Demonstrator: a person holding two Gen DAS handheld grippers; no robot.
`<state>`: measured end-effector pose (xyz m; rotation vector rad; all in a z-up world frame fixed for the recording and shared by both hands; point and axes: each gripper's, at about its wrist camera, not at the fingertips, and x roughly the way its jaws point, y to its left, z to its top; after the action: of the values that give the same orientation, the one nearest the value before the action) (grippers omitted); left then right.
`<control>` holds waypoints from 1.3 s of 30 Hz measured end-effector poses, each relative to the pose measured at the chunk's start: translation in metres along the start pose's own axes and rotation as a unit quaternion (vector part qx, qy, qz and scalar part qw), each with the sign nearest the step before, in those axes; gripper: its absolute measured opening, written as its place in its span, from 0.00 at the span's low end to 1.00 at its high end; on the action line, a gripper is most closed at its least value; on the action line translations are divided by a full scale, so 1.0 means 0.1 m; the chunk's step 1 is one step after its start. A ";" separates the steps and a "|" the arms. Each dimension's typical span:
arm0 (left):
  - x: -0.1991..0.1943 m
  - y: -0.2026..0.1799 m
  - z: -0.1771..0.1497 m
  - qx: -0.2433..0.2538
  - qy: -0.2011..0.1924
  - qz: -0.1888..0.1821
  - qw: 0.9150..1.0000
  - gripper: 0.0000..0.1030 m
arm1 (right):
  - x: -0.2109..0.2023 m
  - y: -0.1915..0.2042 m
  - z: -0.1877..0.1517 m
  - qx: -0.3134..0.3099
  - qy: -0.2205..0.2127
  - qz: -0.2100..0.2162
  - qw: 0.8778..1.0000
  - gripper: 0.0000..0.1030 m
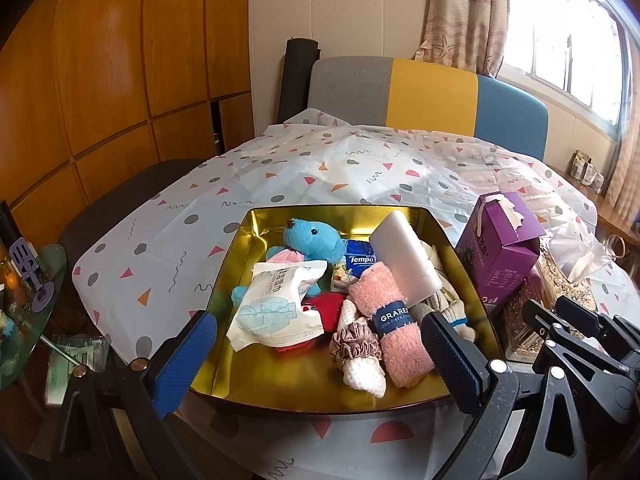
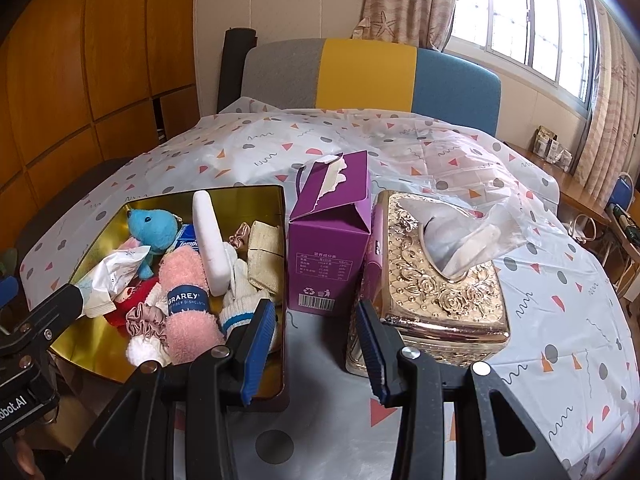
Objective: Organize soft objects
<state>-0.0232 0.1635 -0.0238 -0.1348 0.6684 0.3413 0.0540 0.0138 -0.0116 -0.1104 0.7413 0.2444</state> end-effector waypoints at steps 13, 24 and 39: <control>0.00 0.02 0.01 -0.003 0.003 -0.001 1.000 1.00 | 0.02 0.02 -0.01 -0.002 0.005 0.002 1.000 0.41; 0.02 0.02 0.01 -0.001 0.006 0.000 1.000 1.00 | 0.03 0.01 -0.02 -0.001 0.007 0.003 1.000 0.41; 0.02 0.00 0.00 -0.002 0.009 -0.002 1.000 1.00 | 0.08 0.01 -0.04 0.000 0.013 0.004 1.000 0.41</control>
<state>-0.0217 0.1645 -0.0255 -0.1428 0.6849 0.3370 0.0567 0.0154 -0.0194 -0.1112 0.7669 0.2507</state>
